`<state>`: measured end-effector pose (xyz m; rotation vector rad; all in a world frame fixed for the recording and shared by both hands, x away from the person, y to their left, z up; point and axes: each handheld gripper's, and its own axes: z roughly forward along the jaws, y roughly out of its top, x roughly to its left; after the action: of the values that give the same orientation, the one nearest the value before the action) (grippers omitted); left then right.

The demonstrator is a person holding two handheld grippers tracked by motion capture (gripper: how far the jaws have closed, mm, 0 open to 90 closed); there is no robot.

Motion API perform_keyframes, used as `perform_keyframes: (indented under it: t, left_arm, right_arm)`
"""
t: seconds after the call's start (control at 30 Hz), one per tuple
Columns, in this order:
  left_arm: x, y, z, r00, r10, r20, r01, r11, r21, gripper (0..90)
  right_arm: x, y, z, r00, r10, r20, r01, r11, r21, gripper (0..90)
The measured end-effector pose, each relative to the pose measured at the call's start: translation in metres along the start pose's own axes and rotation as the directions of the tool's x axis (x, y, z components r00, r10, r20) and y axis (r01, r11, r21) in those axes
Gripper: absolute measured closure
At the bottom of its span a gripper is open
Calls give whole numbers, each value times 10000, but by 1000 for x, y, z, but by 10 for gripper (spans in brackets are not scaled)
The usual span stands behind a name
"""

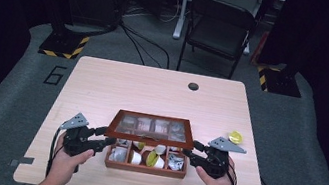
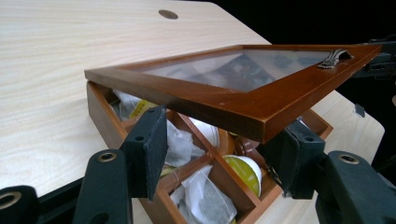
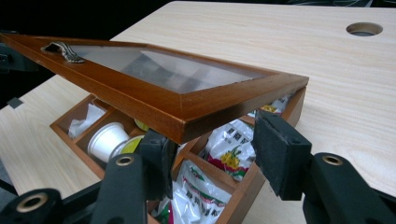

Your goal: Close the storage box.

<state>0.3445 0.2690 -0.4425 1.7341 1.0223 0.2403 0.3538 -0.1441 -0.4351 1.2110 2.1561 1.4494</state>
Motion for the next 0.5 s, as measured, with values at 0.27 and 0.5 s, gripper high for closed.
perform_keyframes:
  t: [0.27, 0.5]
  left_arm:
    - [-3, -8, -3, 10000, 35, -42, -34, 9999, 149, 420]
    - [-5, -19, -2, 9999, 34, -139, -29, 9993, 380, 419]
  right_arm:
    - [3, -9, -1, 9996, -273, -98, 275, 9995, 150, 488]
    - [5, -19, -1, 9998, -196, -66, 198, 9993, 329, 482]
